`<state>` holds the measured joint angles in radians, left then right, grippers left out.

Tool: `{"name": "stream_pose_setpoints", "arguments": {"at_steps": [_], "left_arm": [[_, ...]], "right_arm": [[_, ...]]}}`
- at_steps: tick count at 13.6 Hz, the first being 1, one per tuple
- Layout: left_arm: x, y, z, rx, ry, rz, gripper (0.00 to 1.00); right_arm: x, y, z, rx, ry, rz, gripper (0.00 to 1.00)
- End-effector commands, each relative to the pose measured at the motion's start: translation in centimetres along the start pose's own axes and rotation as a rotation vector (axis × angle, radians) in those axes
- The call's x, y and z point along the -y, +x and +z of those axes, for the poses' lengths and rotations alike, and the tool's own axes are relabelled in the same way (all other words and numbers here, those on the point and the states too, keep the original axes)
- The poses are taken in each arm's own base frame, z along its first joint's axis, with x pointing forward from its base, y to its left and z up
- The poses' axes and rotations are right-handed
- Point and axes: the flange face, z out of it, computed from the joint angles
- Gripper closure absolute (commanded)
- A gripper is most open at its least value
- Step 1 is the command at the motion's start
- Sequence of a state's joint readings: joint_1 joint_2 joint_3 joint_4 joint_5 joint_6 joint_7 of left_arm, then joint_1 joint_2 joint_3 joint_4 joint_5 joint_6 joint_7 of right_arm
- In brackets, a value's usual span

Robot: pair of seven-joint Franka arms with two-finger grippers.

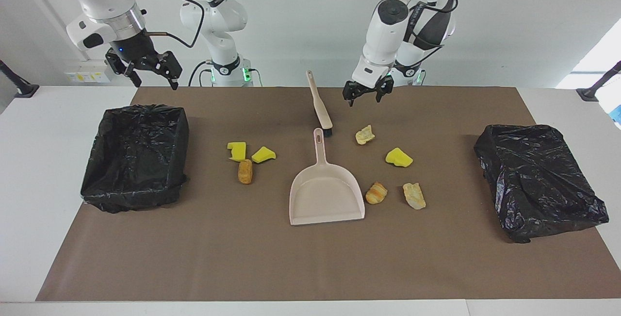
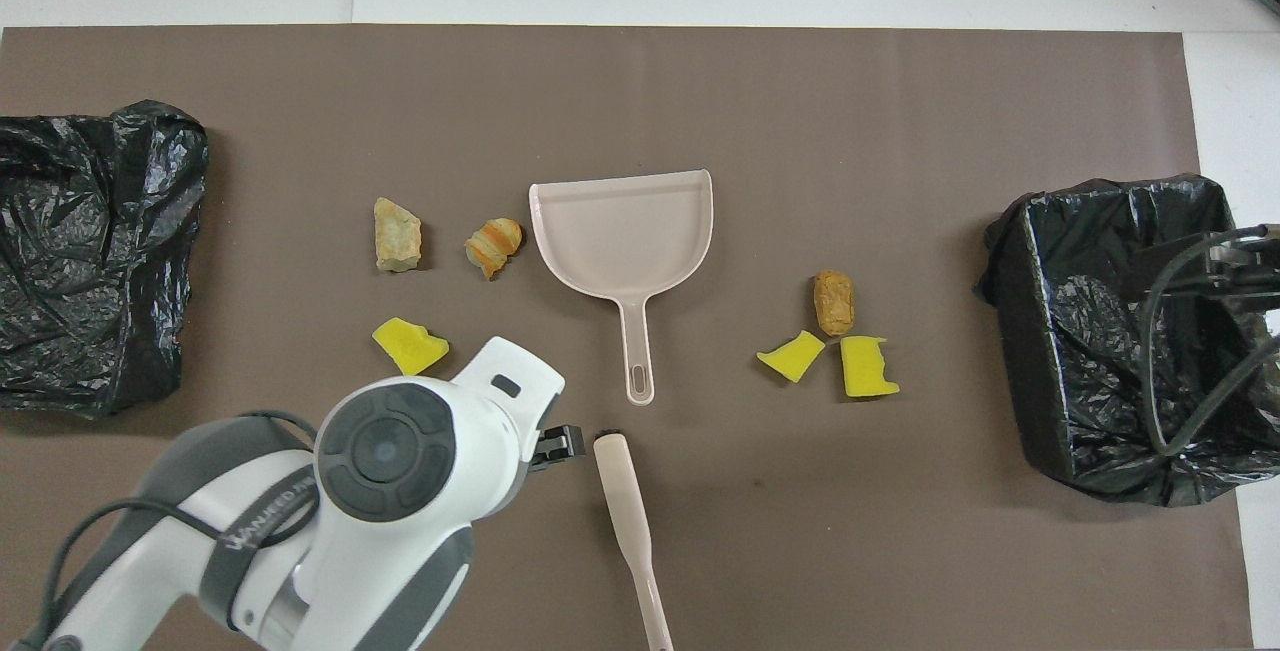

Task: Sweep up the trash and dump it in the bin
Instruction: 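Reach the left gripper to the pink brush handle and grasp it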

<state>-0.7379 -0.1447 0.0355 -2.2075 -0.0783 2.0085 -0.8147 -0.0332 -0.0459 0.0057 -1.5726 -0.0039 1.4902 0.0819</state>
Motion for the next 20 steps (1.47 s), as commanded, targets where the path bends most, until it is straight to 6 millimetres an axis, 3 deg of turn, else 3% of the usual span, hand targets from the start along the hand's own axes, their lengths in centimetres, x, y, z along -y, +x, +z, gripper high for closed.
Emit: {"name": "stream_pose_setpoints", "arguments": {"at_steps": [1,4,8,13,16,20], "left_arm": [[-3.2,-2.8,3.6,-0.012,-0.014,-0.033,0.00],[-5.3,-4.9,4.5,-0.021,-0.021,-0.023,0.00],[-6.4,-6.4,7.5,-0.013,0.005,0.015,0.00],[-8.0,-11.1,9.2,-0.003,0.025,0.057,0.00],[-9.0,-12.9,10.8,-0.002,0.033,0.042,0.00],[-9.4,-14.4,10.9,0.008,0.042,0.068,0.00]], "right_arm": [[-0.2,-0.7,-0.1,-0.001,0.025,-0.010,0.00],[-0.2,-0.7,-0.1,-0.001,0.025,-0.010,0.00],[-0.2,-0.7,-0.1,-0.001,0.025,-0.010,0.00],[-0.2,-0.7,-0.2,-0.003,0.025,-0.010,0.00],[-0.2,-0.7,-0.1,-0.001,0.025,-0.010,0.00],[-0.2,-0.7,-0.1,-0.001,0.025,-0.010,0.00]]}}
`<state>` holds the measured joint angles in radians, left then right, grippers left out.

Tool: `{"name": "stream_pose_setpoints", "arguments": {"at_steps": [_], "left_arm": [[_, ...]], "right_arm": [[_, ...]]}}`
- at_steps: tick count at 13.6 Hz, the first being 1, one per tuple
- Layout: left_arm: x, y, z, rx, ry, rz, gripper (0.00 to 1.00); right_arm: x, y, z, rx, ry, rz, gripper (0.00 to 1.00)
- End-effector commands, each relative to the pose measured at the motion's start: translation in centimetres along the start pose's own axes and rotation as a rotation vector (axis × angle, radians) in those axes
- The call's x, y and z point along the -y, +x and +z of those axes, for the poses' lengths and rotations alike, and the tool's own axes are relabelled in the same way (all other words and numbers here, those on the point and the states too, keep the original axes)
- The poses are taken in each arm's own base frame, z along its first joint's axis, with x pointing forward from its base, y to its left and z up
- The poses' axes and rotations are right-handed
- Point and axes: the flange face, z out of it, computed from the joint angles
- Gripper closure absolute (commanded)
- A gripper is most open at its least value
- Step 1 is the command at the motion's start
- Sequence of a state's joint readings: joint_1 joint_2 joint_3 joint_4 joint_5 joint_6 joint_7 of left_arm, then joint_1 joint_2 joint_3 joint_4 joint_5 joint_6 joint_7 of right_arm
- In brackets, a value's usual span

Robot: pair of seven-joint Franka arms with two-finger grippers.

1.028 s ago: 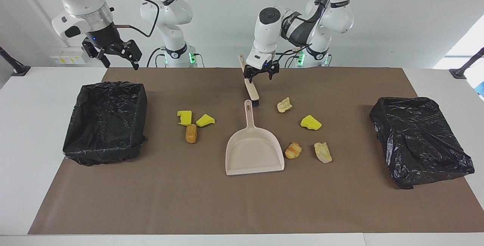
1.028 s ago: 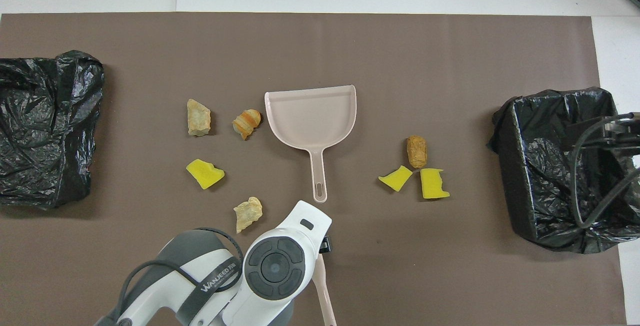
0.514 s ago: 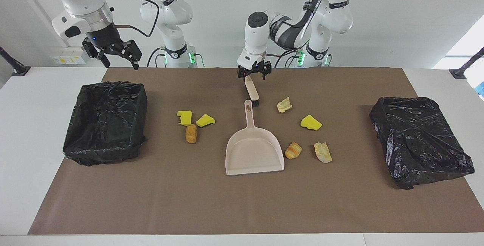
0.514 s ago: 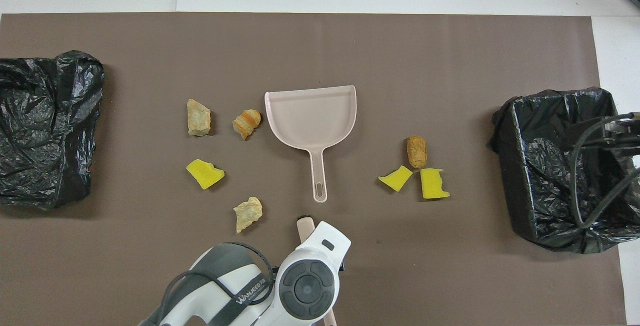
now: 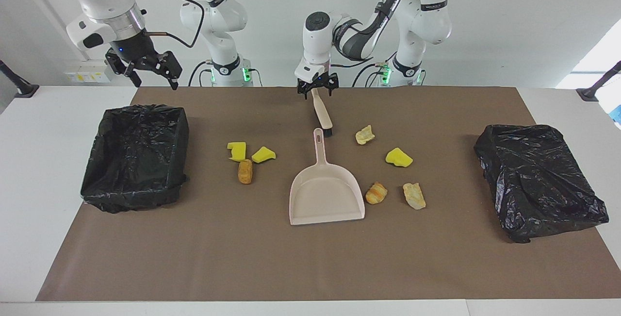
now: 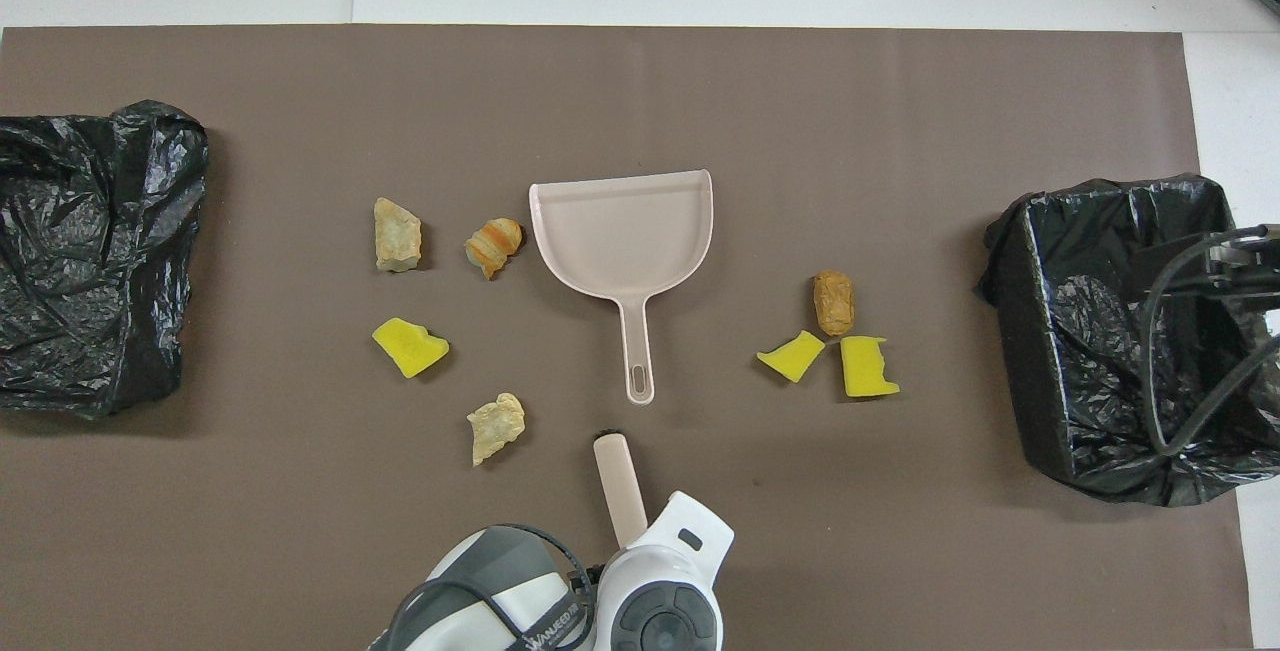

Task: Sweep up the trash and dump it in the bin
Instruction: 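Reach the left gripper to the pink brush handle and grasp it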

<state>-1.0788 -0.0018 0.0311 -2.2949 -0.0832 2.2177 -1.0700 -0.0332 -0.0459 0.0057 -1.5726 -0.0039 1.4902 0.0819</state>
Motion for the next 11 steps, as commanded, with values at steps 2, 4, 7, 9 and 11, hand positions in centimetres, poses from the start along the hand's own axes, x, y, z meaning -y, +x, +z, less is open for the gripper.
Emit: {"name": "stream_pose_setpoints", "arguments": {"at_steps": [2,4,7,9,11], "left_arm": [[-0.15,-1.39,0.24,0.024,-0.018,-0.018,0.21],[-0.09,-1.51,0.24,0.027,-0.018,-0.017,0.34],[0.40,-1.89,0.67,0.036,-0.010,-0.015,0.47],[0.48,-2.27,0.86,0.042,0.003,-0.007,0.71],[0.67,-2.26,0.96,0.074,0.015,-0.022,0.94]], "right_arm": [[-0.24,-0.69,-0.11,-0.001,0.025,-0.010,0.00],[-0.24,-0.69,-0.10,-0.001,0.025,-0.010,0.00],[-0.24,-0.69,-0.10,-0.001,0.025,-0.010,0.00],[-0.24,-0.69,-0.17,-0.002,0.025,-0.010,0.00],[-0.24,-0.69,-0.18,-0.003,0.025,-0.010,0.00]]}}
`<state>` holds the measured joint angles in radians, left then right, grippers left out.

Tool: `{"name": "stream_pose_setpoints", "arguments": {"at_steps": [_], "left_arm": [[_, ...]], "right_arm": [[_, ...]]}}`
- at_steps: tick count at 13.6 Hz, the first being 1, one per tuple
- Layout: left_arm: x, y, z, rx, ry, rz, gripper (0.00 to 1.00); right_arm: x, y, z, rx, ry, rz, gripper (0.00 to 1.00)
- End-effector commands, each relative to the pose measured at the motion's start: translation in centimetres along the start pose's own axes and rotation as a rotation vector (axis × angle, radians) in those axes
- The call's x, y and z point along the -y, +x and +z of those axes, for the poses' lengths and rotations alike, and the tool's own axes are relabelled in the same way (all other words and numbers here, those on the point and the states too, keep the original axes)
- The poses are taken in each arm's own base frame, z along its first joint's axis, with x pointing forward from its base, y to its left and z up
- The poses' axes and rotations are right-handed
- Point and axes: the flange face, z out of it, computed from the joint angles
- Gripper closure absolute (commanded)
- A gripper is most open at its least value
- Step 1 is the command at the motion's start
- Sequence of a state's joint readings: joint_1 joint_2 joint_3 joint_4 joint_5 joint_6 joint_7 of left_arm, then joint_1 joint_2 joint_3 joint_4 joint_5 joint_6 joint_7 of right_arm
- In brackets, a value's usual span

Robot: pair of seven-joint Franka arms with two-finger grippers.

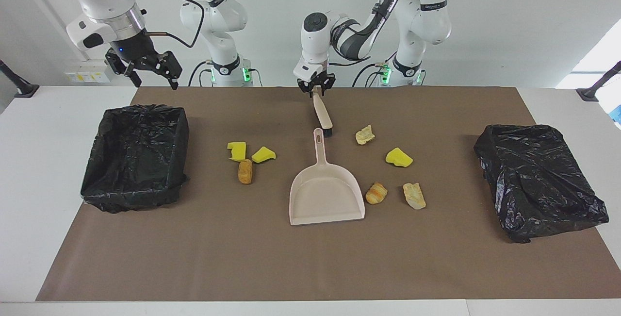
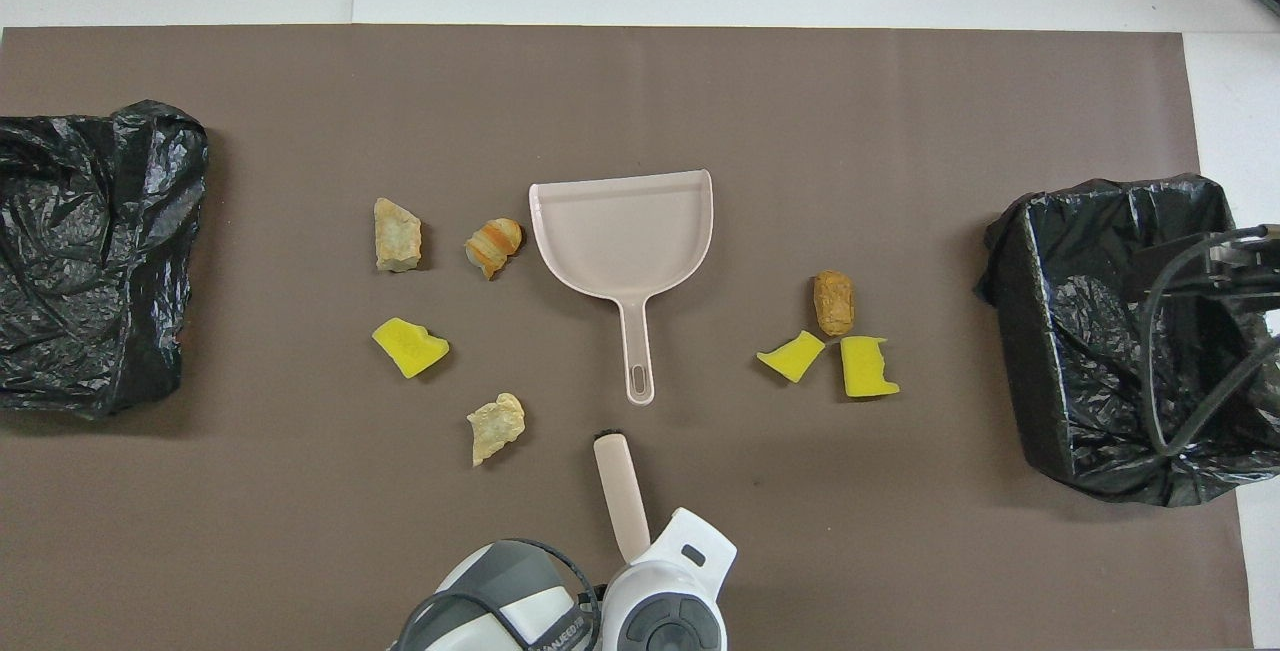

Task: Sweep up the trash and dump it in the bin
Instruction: 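Reach the left gripper to the pink brush handle and grasp it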

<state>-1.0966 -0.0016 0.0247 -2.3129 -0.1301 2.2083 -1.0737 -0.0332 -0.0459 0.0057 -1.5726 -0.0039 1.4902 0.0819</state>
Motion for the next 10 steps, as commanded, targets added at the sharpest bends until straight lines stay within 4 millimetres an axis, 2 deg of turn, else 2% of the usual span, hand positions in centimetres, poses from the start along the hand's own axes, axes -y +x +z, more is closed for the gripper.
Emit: {"name": "stream_pose_setpoints", "arguments": {"at_steps": [1,3,6,7,10], "left_arm": [[0.9,-0.6,-0.1,0.041,0.012,-0.020,1.00],[1.5,0.1,-1.0,0.056,0.026,-0.032,1.00],[3.9,2.0,-4.9,0.083,0.023,0.002,1.00],[5.0,2.8,-6.0,0.110,0.043,0.021,1.00],[10.4,6.6,-10.6,0.123,0.006,0.027,1.00]], "right_arm": [[-0.2,-0.7,-0.1,0.001,0.025,-0.010,0.00],[-0.2,-0.7,-0.1,0.001,0.025,-0.010,0.00],[-0.2,-0.7,-0.1,-0.001,0.025,-0.010,0.00],[-0.2,-0.7,-0.1,-0.001,0.025,-0.010,0.00],[-0.4,-1.0,0.0,0.020,0.021,-0.018,0.00]]}}
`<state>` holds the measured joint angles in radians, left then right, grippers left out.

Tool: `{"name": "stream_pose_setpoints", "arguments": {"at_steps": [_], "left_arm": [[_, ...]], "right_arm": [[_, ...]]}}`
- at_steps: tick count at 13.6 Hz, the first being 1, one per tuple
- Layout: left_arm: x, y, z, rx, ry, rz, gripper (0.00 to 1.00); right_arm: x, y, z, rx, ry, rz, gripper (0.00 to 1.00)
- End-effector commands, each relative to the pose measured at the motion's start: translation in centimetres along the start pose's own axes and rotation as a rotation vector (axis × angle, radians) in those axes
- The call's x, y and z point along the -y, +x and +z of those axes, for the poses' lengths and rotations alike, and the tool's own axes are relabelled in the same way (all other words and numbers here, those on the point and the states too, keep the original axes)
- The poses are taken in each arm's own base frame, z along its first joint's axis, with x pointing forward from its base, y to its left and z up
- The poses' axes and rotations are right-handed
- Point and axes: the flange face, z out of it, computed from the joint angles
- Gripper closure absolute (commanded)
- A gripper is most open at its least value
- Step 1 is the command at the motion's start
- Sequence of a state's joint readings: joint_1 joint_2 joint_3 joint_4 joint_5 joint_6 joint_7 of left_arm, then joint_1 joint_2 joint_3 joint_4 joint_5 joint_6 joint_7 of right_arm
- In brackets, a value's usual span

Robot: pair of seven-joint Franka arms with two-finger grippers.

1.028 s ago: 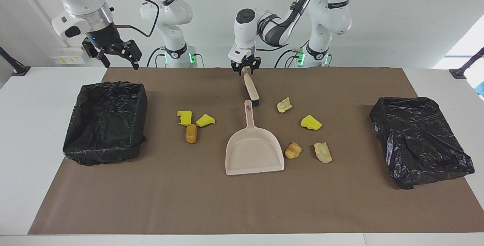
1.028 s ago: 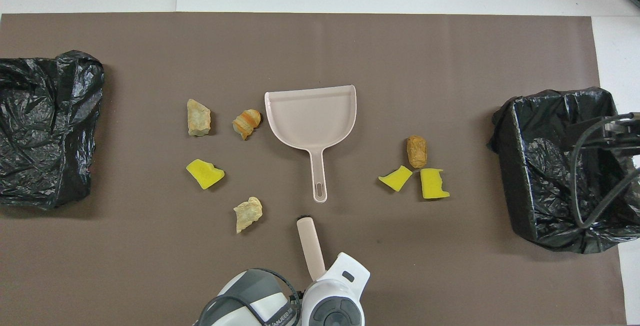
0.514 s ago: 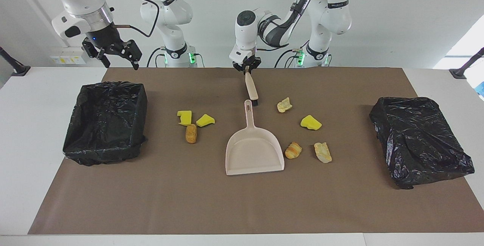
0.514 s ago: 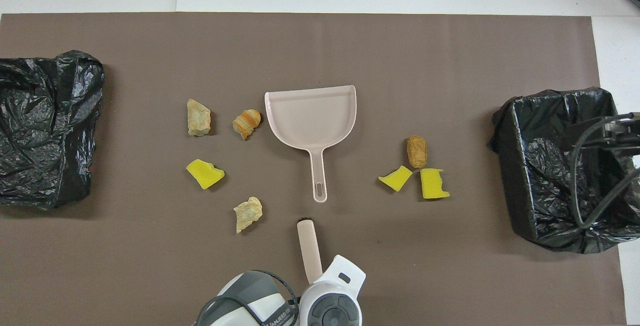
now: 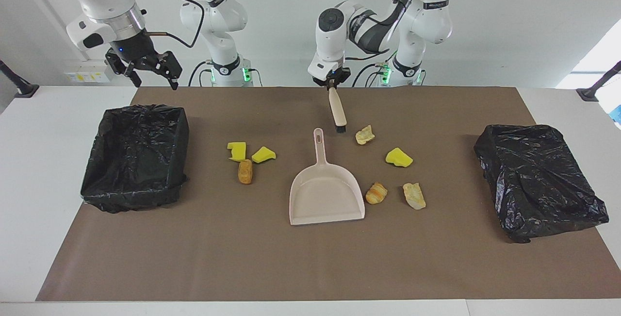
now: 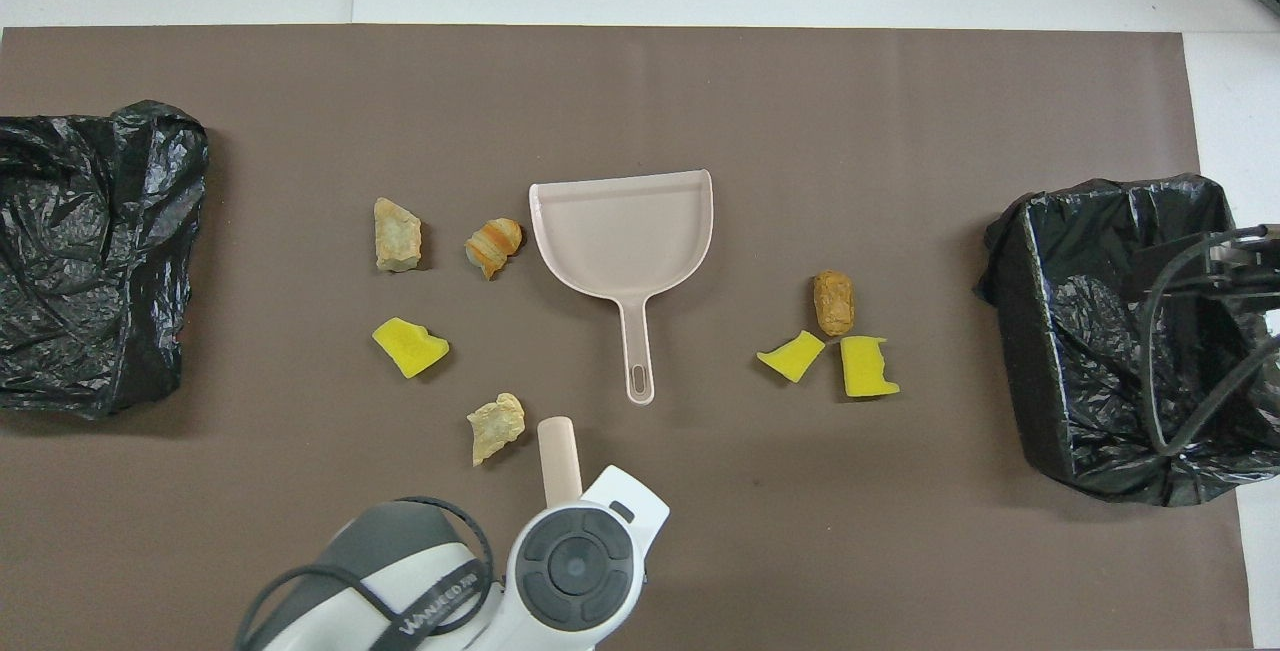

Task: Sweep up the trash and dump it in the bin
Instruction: 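Reach the left gripper to the pink brush handle and grasp it, then lift the brush with the left gripper while the right gripper reaches the dustpan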

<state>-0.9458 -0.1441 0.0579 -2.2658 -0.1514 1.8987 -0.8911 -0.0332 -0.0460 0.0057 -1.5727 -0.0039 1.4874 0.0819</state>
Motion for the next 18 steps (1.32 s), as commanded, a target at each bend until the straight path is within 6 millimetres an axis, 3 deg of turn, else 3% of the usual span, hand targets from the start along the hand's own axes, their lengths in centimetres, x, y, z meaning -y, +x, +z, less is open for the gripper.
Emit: {"name": "stream_pose_setpoints", "arguments": {"at_steps": [1,3,8,10,13,15,18], "left_arm": [[6.9,2.8,-5.0,0.009,-0.056,0.003,1.00],[11.6,6.1,-6.5,-0.004,-0.030,0.039,1.00],[23.9,15.7,-6.3,-0.069,-0.117,0.031,1.00],[27.6,18.2,-5.8,-0.095,-0.125,0.028,1.00],[31.6,20.3,-5.9,-0.125,-0.078,0.138,1.00],[31.8,20.8,-6.0,-0.143,-0.079,0.144,1.00],[31.6,23.1,-4.9,-0.151,-0.077,0.134,1.00]], "right_arm": [[-0.1,-1.2,0.1,0.033,0.020,-0.033,0.00],[2.2,-1.6,0.5,0.019,0.021,-0.096,0.00],[13.5,-1.4,6.6,-0.026,0.041,-0.179,0.00],[17.5,-1.1,8.8,-0.035,0.058,-0.148,0.00],[24.8,-1.2,13.2,-0.036,0.069,-0.121,0.00],[29.1,-1.7,15.7,-0.075,0.094,-0.094,0.00],[33.2,-2.5,20.3,-0.082,0.106,-0.056,0.00]]}}
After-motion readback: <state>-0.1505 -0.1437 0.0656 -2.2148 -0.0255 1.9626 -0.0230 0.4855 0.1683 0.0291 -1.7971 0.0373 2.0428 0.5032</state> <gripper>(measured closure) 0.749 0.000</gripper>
